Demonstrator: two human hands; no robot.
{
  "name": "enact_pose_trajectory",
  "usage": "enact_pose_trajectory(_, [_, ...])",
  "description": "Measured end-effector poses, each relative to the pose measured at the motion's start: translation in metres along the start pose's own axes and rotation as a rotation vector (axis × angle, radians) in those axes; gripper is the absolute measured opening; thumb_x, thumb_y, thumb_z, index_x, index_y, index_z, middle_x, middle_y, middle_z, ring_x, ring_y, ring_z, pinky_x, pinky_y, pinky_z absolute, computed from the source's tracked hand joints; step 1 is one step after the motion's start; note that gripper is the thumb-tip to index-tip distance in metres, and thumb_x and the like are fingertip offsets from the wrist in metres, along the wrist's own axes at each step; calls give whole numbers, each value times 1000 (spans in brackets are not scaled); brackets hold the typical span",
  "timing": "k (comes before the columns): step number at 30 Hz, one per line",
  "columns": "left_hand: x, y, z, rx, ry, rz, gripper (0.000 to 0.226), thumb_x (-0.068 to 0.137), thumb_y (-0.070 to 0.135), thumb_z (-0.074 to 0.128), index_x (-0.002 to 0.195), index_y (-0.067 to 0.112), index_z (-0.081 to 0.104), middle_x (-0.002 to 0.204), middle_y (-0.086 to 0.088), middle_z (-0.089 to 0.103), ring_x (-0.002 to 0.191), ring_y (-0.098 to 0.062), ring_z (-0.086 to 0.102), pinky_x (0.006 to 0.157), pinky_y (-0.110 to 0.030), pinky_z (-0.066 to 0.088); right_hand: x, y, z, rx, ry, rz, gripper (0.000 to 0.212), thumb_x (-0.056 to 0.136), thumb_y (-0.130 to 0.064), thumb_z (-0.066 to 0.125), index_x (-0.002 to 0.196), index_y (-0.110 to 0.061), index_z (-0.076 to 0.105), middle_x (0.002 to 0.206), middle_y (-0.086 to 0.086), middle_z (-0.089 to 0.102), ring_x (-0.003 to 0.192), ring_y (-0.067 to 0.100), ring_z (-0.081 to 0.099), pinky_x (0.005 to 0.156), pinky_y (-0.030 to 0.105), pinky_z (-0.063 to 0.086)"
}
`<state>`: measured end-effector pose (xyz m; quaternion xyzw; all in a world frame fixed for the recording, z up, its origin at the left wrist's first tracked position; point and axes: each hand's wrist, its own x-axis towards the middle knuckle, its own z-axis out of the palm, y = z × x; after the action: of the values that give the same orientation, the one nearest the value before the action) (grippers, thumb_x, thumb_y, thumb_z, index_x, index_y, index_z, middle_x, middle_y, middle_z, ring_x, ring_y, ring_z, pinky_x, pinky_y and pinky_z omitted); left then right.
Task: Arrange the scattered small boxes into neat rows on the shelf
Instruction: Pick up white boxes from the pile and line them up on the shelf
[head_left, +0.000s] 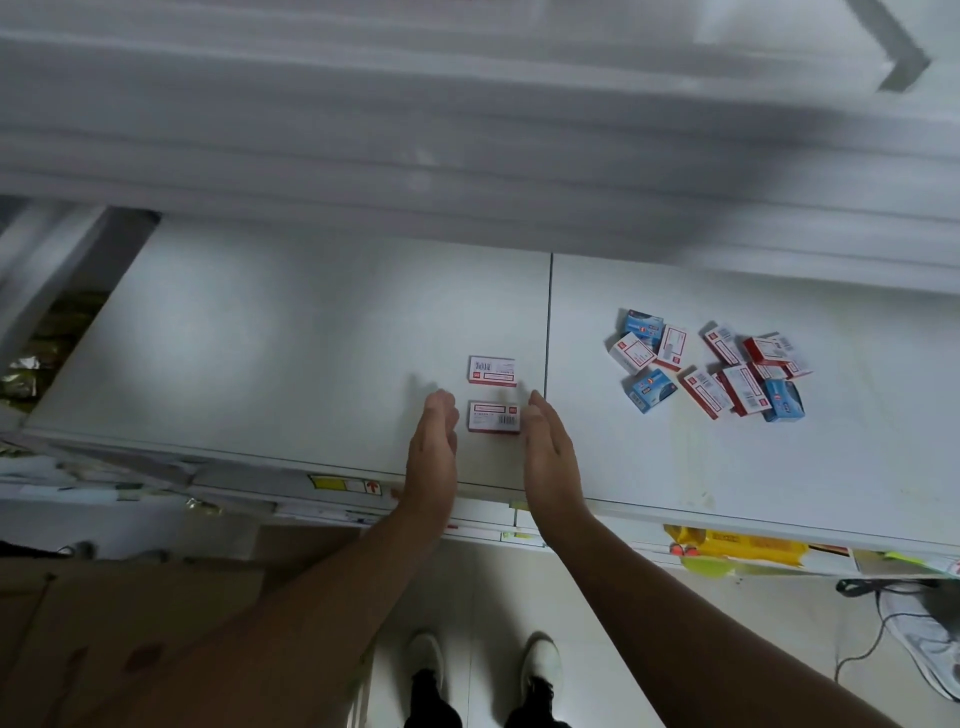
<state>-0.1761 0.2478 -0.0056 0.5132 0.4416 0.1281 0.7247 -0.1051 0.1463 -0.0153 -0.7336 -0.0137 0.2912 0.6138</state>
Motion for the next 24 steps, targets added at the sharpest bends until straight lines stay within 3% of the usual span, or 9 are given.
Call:
enact_pose_trajectory(3, [0,-1,4,1,-25,28,58,113,56,23,159,27,44,157,16,53,141,0,49,124,-24,30,7,5,10,77,9,29,49,107,-63,33,146,-42,53,134,-11,67,123,14,64,103,35,57])
enact_pose_trajectory(5, [-2,2,9,-15,-34,13,41,115,50,20,134,38,54,114,37,72,106,19,64,102,-6,41,11,6,16,108,2,40,61,96,-80,35,143,-47,55,136,-10,67,129,17,62,110,46,52])
enact_pose_trajectory(6, [-4,5,11,-29,-43,3,35,116,47,19,121,42,52,91,43,71,90,24,65,89,-1,44,13,7,19,118,6,51,70,89,-87,36,144,-47,54,139,-10,65,133,17,59,115,49,47])
enact_pose_trajectory(8, [-7,12,16,-17,-53,16,32,117,45,17,112,44,49,76,46,66,79,28,63,73,3,44,16,10,21,155,20,70,77,86,-88,39,148,-45,51,142,-11,64,135,16,57,119,48,42])
enact_pose_trajectory(11, [-3,14,18,-19,-45,21,36,117,46,17,111,46,52,75,48,65,78,30,61,77,2,42,22,9,24,182,12,85,74,86,-87,39,146,-45,54,140,-13,66,134,16,59,118,49,42])
enact_pose_trajectory(14, [2,18,20,-15,-34,36,41,117,44,16,102,45,54,72,46,65,76,29,60,71,3,42,31,11,26,202,12,79,73,88,-85,41,146,-44,56,141,-13,66,135,13,58,120,47,40])
enact_pose_trajectory(18, [12,21,23,12,-50,51,38,117,46,18,105,46,53,73,46,65,76,31,59,67,6,39,40,6,28,194,3,74,82,84,-91,41,149,-42,50,146,-10,62,138,17,56,120,50,39])
enact_pose_trajectory(21, [27,20,23,51,-48,71,35,116,49,19,119,43,53,83,41,66,81,31,58,73,6,38,46,-1,29,195,6,48,78,88,-83,40,150,-38,51,144,-10,63,138,14,54,124,46,34])
enact_pose_trajectory(24, [41,20,23,46,-54,63,54,115,53,18,152,29,48,107,33,57,103,20,56,100,-7,33,54,-10,29,177,-6,37,75,88,-82,38,146,-38,55,140,-13,65,136,12,55,125,44,32])
